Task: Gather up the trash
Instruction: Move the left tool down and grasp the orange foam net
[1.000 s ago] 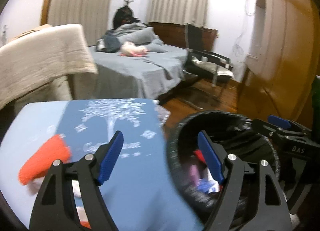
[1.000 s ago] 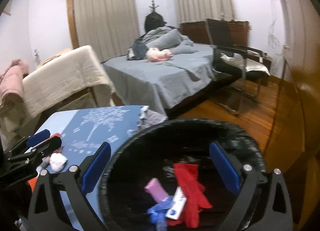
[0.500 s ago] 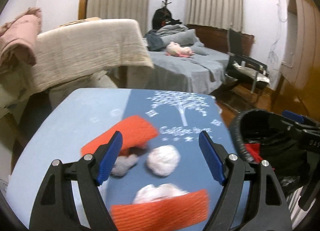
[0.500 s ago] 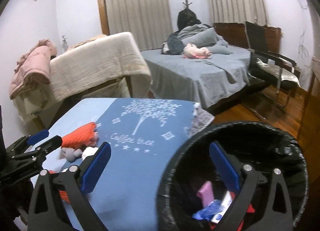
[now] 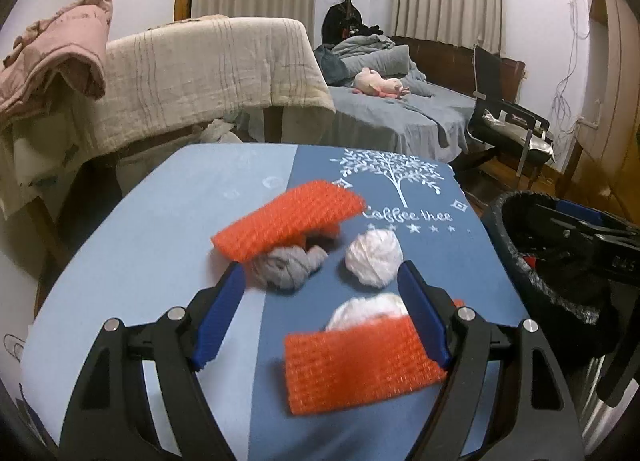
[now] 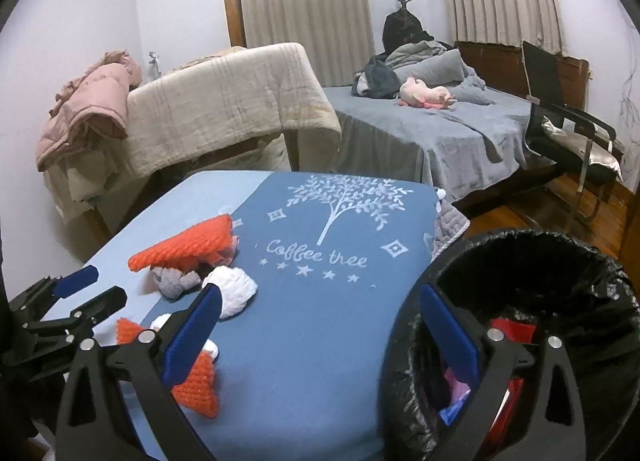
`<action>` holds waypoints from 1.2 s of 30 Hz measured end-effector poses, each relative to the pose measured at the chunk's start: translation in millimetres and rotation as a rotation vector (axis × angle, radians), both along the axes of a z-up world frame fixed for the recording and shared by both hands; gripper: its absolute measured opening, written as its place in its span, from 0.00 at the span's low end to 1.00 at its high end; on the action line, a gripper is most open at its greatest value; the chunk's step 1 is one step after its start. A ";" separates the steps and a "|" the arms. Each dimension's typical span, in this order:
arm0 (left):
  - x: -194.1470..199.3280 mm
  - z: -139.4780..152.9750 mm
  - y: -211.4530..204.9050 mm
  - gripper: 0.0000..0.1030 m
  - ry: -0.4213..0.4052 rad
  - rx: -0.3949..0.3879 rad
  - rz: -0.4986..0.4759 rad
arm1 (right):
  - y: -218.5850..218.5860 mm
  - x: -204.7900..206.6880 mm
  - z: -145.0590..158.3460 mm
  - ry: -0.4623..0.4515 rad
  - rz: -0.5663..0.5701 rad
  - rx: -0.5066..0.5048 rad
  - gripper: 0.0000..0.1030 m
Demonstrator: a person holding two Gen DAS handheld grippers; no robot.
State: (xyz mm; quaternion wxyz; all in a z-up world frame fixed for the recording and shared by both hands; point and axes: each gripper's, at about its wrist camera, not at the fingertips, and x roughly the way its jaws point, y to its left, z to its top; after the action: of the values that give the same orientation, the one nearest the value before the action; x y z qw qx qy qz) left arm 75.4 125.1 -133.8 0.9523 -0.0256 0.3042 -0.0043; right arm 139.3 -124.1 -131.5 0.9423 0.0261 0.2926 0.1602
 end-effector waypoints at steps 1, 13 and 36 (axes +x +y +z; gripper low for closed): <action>-2.0 -2.1 -1.0 0.74 0.004 -0.003 0.001 | 0.2 -1.8 -1.5 0.001 0.000 -0.001 0.94; -13.3 -23.1 -15.8 0.77 0.057 -0.014 -0.017 | -3.1 -17.7 -12.2 0.016 0.008 -0.023 0.94; 10.6 -66.7 -17.4 0.63 0.240 -0.110 -0.006 | 0.3 -14.0 -19.8 0.037 0.025 -0.031 0.94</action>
State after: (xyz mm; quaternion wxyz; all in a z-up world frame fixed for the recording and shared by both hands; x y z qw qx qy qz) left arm 86.0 107.7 -200.5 0.9061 -0.0771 0.4155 -0.0205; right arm 125.3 -123.8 -151.3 0.9350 0.0108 0.3128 0.1669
